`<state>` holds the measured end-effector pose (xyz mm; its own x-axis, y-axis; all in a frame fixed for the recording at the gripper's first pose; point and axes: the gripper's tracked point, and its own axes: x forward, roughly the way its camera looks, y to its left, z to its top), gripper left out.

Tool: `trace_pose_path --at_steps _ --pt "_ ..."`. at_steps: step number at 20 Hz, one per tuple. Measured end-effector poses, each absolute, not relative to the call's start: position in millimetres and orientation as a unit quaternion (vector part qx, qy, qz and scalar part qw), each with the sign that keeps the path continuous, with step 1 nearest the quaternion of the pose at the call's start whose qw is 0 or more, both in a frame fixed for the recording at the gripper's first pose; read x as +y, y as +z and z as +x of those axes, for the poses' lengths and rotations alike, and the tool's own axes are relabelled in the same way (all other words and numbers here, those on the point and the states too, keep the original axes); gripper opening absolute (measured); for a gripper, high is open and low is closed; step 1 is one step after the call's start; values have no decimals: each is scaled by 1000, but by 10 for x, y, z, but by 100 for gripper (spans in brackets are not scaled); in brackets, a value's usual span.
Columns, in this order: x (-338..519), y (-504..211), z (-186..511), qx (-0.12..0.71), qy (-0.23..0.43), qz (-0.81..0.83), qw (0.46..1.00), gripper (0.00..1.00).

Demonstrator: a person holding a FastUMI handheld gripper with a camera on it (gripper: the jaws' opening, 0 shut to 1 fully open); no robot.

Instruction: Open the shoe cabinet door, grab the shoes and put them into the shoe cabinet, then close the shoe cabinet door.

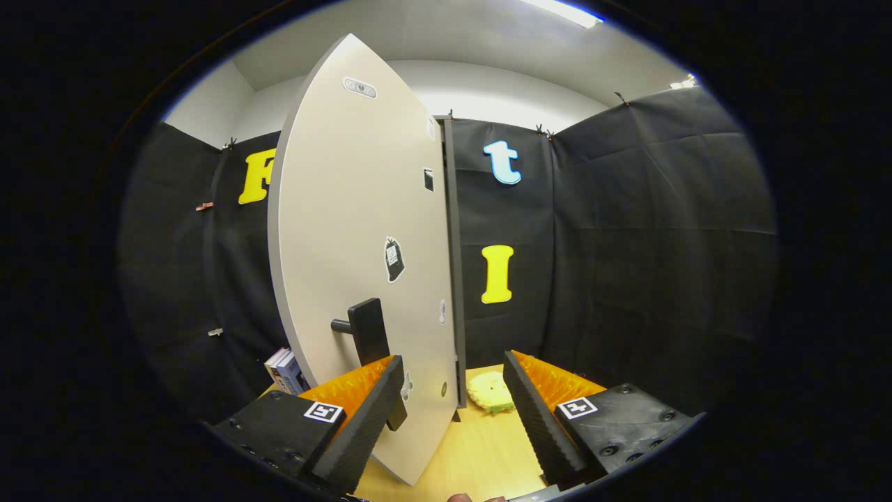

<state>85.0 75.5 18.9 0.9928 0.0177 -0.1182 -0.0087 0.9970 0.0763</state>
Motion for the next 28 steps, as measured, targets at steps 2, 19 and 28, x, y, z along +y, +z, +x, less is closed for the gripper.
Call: trace_pose_path --at_steps 2,19,28 --pt "961 176 921 60 26 35 997 96" --pt "1575 240 1166 55 84 28 994 96" --pt "1299 281 1127 50 56 32 997 96"
